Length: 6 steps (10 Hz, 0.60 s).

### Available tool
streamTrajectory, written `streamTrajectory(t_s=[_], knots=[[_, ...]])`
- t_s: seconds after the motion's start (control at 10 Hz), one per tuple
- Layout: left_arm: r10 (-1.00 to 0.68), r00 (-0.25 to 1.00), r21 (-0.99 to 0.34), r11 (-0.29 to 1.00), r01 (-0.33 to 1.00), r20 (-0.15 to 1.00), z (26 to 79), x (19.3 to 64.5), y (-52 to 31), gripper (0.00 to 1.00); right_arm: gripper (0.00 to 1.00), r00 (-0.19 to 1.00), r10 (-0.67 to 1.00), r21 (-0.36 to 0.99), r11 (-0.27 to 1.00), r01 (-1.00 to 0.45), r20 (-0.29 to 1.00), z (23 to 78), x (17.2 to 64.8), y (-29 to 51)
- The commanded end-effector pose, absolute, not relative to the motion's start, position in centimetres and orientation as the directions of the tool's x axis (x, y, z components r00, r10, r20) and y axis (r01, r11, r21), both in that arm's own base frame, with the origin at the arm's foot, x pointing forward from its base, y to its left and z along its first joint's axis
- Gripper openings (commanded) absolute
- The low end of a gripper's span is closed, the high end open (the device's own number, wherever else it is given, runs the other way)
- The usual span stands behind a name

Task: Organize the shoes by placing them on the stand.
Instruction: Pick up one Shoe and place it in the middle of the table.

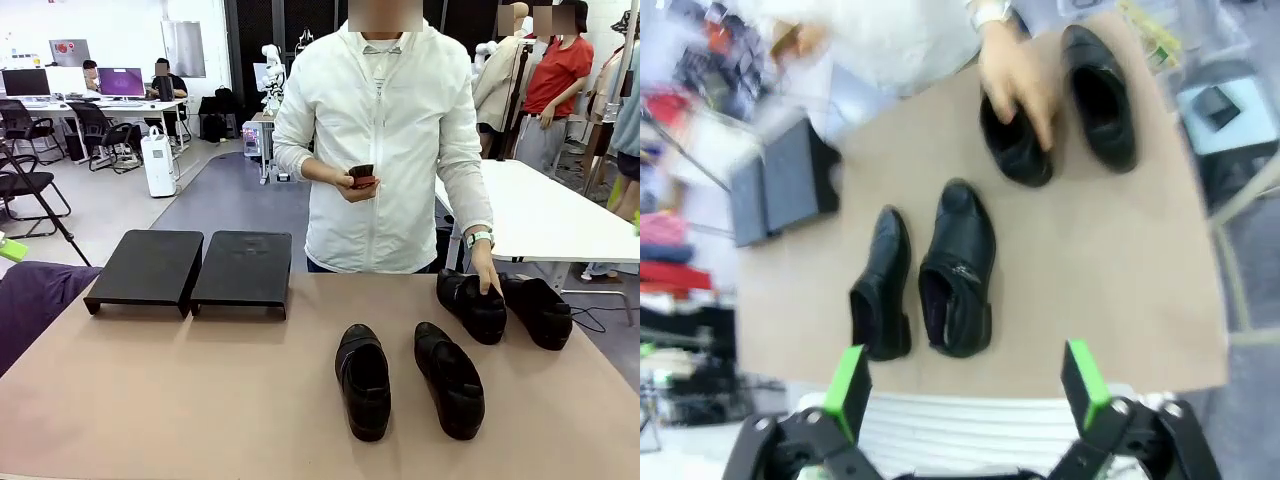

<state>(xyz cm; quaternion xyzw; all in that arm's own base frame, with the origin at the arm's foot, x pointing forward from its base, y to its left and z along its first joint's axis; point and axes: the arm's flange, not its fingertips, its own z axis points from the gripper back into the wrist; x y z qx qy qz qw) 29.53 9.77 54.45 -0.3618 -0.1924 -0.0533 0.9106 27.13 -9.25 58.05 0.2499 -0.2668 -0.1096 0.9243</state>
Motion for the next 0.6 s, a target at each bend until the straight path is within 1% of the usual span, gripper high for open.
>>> streamTrajectory(t_s=[0.0,0.1,0.2,0.3,0.5], knots=[[0.034,0.915,-0.647,0.717,0.257,0.402,54.6,29.5,9.9,1.0,1.0,0.906,-0.148,0.431,0.901,-0.041,0.396,59.0,31.8,-2.2],[0.034,0.915,-0.647,0.717,0.257,0.402,54.6,29.5,9.9,1.0,1.0,0.92,-0.044,0.411,0.902,-0.13,0.389,58.7,33.3,1.2],[0.034,0.915,-0.647,0.717,0.257,0.402,54.6,29.5,9.9,1.0,1.0,0.926,-0.014,0.355,0.926,-0.13,0.377,58.2,34.4,2.1],[0.034,0.915,-0.647,0.717,0.257,0.402,54.6,29.5,9.9,1.0,1.0,0.927,-0.077,0.414,0.906,-0.088,0.367,58.6,34.2,-0.2],[0.034,0.915,-0.647,0.717,0.257,0.402,54.6,29.5,9.9,1.0,1.0,0.925,-0.134,0.461,0.886,-0.049,0.356,59.1,31.0,-4.9]])
